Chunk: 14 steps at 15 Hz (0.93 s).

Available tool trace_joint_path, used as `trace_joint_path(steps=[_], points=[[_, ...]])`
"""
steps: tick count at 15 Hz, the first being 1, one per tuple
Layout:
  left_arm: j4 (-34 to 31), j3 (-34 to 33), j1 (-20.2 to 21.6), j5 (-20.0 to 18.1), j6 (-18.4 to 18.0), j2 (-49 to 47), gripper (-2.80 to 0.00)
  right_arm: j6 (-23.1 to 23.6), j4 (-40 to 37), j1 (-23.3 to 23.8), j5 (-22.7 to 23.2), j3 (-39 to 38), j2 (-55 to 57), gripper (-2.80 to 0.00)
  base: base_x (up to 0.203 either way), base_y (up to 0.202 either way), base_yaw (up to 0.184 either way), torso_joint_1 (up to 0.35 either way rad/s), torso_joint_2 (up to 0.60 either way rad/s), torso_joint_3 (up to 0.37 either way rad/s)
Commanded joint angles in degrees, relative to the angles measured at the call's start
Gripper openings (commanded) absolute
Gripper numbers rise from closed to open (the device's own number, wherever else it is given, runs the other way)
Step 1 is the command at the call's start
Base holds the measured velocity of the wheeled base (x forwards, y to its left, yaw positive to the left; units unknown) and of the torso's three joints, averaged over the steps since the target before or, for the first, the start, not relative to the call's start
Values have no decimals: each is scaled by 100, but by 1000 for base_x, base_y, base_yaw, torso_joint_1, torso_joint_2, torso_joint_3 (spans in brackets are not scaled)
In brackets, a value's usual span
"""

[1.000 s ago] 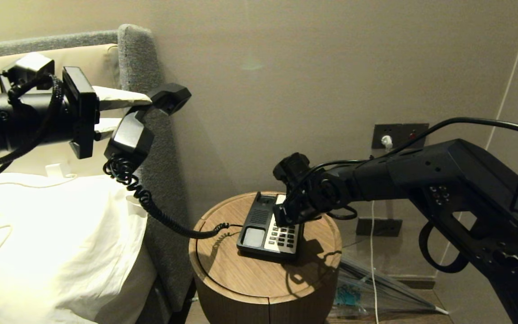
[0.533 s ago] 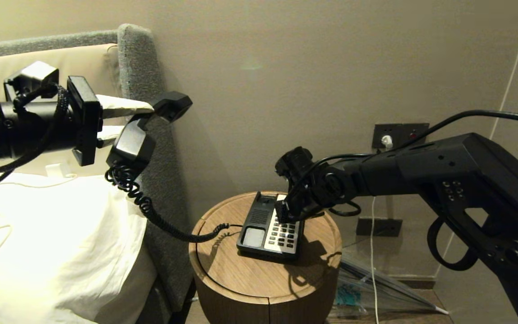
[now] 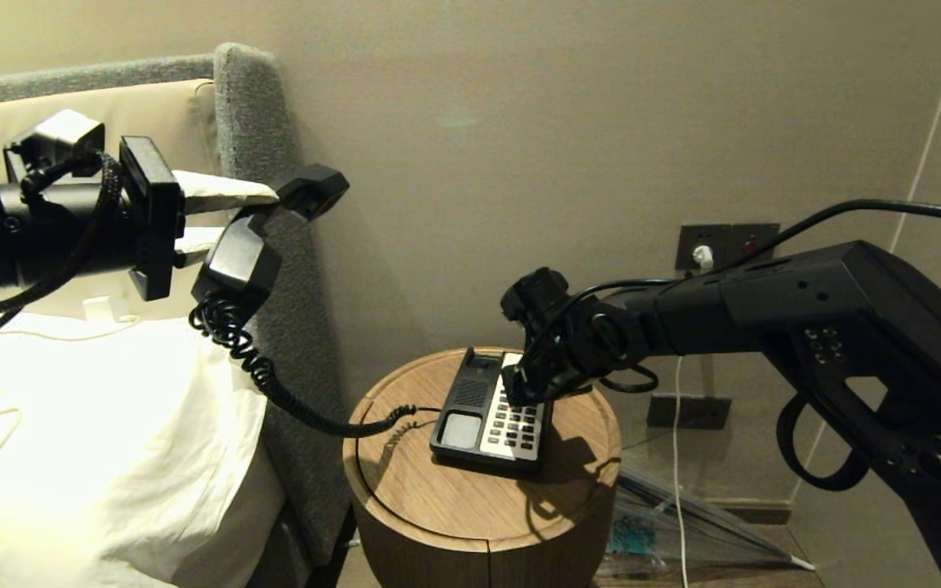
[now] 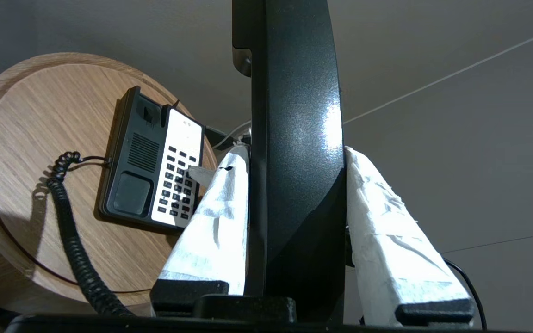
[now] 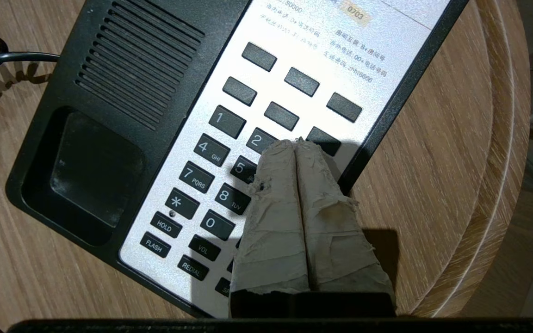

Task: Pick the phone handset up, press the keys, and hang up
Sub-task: Dial the number

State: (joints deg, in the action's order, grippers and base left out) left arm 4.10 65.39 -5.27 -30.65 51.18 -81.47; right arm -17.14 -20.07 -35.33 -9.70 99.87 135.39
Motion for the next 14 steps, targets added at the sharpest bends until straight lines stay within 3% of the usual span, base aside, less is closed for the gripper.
trace_joint_path(steps=[1, 14], points=[[3, 30, -1, -20, 33, 17, -280, -25, -142, -1, -5, -12, -21, -280, 0, 0, 0, 0, 0, 0], [4, 115, -1, -20, 33, 35, -280, -35, -226, 43, -5, -20, 146, -280, 0, 0, 0, 0, 0, 0]])
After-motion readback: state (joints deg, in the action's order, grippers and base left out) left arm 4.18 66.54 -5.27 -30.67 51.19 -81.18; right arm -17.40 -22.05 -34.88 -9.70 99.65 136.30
